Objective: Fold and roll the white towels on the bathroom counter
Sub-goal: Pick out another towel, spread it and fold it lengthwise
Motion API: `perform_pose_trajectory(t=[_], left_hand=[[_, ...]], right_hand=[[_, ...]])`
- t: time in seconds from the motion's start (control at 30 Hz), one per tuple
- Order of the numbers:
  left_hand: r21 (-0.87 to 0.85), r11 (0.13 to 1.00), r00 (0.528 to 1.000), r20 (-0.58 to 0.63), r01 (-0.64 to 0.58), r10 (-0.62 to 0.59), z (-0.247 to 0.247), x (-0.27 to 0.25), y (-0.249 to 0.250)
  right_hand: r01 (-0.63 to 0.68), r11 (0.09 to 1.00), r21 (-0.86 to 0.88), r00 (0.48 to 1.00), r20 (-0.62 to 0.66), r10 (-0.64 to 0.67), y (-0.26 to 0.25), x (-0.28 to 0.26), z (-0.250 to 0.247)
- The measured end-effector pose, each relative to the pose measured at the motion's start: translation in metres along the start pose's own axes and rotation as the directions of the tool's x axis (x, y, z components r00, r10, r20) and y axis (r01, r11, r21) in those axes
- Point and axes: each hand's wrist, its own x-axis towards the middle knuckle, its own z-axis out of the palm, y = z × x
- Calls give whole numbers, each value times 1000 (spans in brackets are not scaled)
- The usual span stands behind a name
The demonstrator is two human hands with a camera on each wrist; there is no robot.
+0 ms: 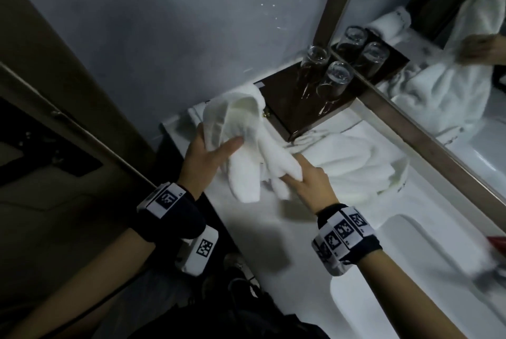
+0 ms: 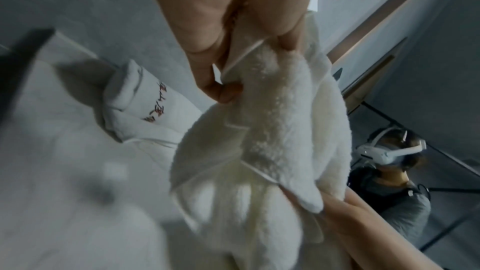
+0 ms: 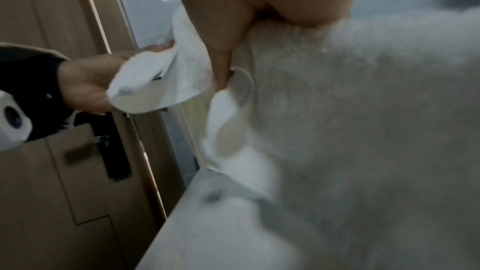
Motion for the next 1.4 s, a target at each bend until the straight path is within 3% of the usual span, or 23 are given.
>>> perform_pose_trajectory(t=[0.17, 0.27, 0.37, 0.47, 0.57, 0.63, 0.73, 0.8, 0.87, 0.93, 1.0, 1.07, 1.17, 1.27, 1.4], left_hand=[[-135, 990, 995, -99, -34, 21, -19, -3, 13], [-198, 978, 994, -73, 61, -77, -25, -7, 9], [-123, 968, 972, 116, 217, -203, -22, -15, -2], [-109, 957, 922, 317, 269, -223, -5, -22, -13], [-55, 975, 950, 243, 216, -197, 6, -22, -13], [-45, 978, 964, 188, 203, -191, 6, -18, -7], [-51, 979, 977, 98, 195, -189, 2, -13, -3], [-184, 951, 968, 8, 247, -250, 0, -10, -2], [-343, 894, 945, -47, 289, -323, -4, -4, -1], [-365, 892, 947, -72, 266, -312, -13, 3, -1], [-321, 914, 951, -96, 250, -294, -24, 8, -3], [-261, 932, 951, -114, 251, -288, -34, 9, -9], [-185, 951, 958, -100, 247, -268, -40, 6, -18], [-164, 948, 960, -18, 274, -281, -36, 0, -22], [-57, 954, 953, 83, 296, -291, -21, -10, -20]], right_hand=[[148, 981, 125, 989, -25, -146, -36, 2, 6], [175, 961, 212, 984, -60, -166, -52, 6, 8], [109, 935, 339, 994, -64, -93, -62, 11, 10], [85, 889, 449, 996, -56, -67, -70, 10, 14], [60, 796, 602, 997, 2, -77, -70, 7, 15], [75, 786, 614, 992, 32, -120, -63, 5, 12], [117, 912, 393, 985, 68, -156, -40, -1, 6], [52, 996, 79, 983, 175, -65, -15, -2, 3], [-55, 948, -313, 961, 242, 136, 11, -5, 2], [-174, 874, -454, 957, 131, 259, 29, -7, -3], [-225, 907, -357, 974, -49, 223, 39, -9, -11], [-179, 974, -136, 975, -156, 157, 37, -10, -20], [-68, 987, 145, 959, -262, 104, 14, -7, -29], [-11, 956, 292, 961, -262, 91, -14, 3, -21], [-82, 841, 535, 965, -166, 200, -43, 12, 6]])
